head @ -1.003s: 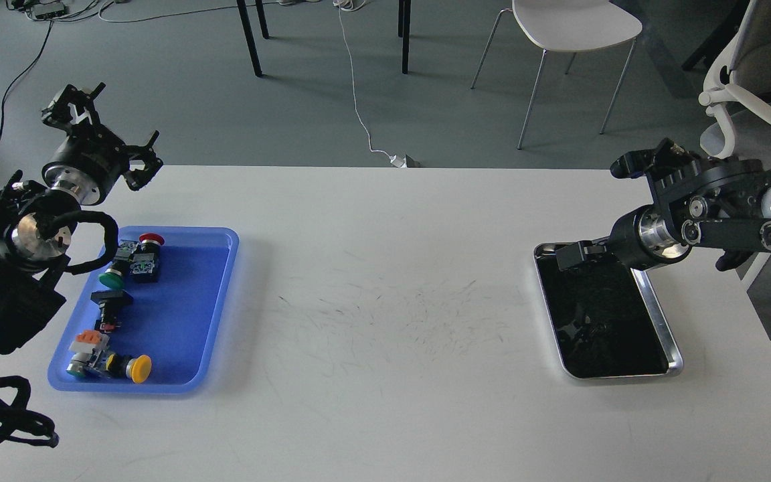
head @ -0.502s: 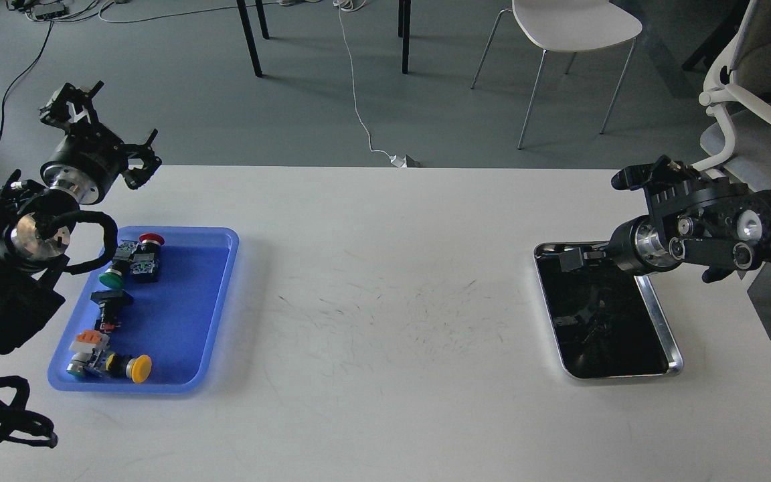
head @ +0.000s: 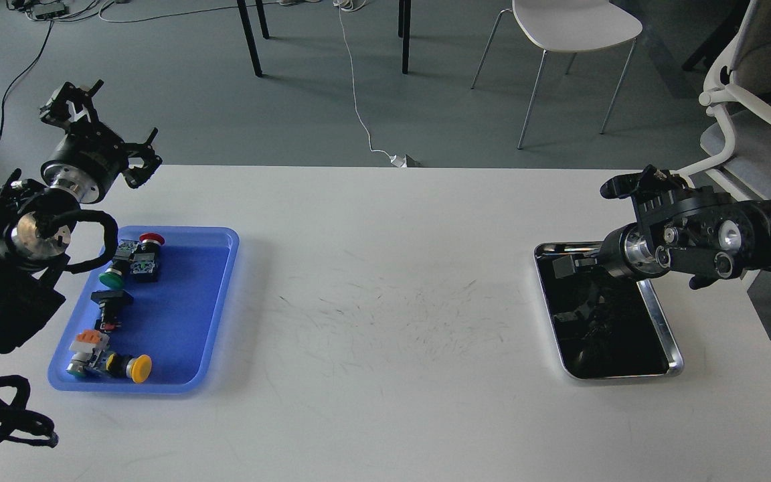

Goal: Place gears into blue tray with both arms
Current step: 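Lower the right gripper into the metal tray and grasp the small black gear, then carry the black gear with the right gripper to mid-table and release it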

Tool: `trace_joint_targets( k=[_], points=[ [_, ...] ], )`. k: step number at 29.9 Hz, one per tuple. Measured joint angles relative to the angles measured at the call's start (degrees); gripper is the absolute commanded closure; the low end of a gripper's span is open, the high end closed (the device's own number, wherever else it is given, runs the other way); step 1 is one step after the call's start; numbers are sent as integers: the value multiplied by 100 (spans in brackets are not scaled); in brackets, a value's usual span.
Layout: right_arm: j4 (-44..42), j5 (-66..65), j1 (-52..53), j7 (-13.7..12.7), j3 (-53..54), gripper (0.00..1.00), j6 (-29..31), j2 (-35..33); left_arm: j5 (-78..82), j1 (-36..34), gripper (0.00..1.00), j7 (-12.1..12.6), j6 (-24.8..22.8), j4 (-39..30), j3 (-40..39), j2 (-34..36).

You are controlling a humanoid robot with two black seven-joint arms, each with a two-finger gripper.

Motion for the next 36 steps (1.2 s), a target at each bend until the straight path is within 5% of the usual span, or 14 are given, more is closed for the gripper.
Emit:
trace_joint_targets(
  k=[11, 28, 36],
  points=[
    [-40, 8, -15, 2, 0, 26, 60, 129, 0, -1, 1, 0, 0, -1, 0, 5],
    [-473, -12, -340, 9, -33, 59, 86, 286, -1, -9, 1, 0, 0, 0, -6, 6],
    [-499, -17, -369, 12, -33, 92, 104, 300, 8, -9, 1, 0, 0, 0, 1, 14]
  ],
)
